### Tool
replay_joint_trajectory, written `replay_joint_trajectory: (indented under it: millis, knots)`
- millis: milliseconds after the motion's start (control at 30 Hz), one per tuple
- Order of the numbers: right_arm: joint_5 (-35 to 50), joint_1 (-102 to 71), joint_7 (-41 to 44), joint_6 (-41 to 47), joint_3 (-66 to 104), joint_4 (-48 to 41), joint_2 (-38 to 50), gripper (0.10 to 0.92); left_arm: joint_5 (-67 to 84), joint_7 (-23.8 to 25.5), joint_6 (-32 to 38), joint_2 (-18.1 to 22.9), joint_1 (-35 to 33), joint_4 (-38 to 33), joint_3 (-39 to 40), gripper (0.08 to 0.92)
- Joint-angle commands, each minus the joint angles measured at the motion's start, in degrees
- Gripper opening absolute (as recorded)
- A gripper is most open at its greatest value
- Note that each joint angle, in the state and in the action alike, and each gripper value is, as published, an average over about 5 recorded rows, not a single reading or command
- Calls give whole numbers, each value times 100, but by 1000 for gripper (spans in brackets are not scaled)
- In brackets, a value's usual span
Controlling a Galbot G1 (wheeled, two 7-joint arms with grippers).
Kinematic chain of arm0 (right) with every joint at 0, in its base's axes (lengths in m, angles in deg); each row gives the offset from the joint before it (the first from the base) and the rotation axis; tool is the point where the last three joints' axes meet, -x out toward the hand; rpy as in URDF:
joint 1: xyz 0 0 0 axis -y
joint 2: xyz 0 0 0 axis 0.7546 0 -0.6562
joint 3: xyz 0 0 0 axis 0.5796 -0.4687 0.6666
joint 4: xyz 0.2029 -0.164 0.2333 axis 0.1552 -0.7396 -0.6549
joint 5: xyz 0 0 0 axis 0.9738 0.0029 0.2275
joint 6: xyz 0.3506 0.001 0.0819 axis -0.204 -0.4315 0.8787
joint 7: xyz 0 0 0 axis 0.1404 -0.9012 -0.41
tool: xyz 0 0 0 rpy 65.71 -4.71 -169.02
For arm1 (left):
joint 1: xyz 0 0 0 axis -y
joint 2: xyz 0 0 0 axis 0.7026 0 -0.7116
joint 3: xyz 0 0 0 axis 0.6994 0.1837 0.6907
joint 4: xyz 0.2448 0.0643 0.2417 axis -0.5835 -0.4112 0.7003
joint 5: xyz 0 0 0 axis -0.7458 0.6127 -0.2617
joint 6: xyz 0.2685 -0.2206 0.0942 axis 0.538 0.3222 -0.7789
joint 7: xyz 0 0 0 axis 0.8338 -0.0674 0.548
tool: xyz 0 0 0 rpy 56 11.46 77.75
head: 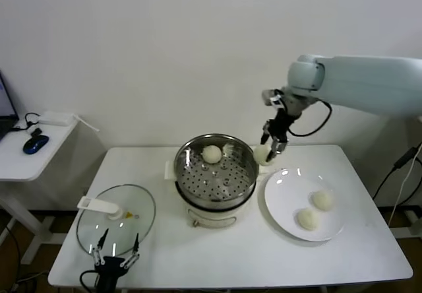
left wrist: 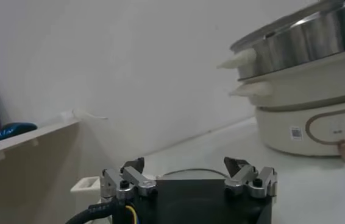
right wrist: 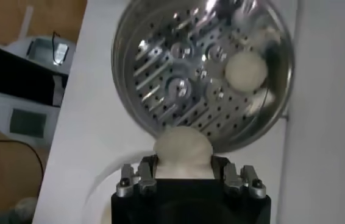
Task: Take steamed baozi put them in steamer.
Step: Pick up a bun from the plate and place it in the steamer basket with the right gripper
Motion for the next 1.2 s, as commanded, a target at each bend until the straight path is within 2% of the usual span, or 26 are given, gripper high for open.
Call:
replay_joint_trajectory:
  millis: [33, 567, 1200]
  knots:
    - [635, 173, 124, 166, 472, -259, -962, 602, 9, -2, 14, -21, -28, -35, 9, 823]
    - [-214, -2005, -125, 298, 1454, -2020, -2002, 602, -7, -22, 74, -67, -113, 20, -14, 823]
    - [-658, -2681, -147, 204, 1534, -2410, -2131, 602, -89, -22, 110, 6, -24, 199, -20, 823]
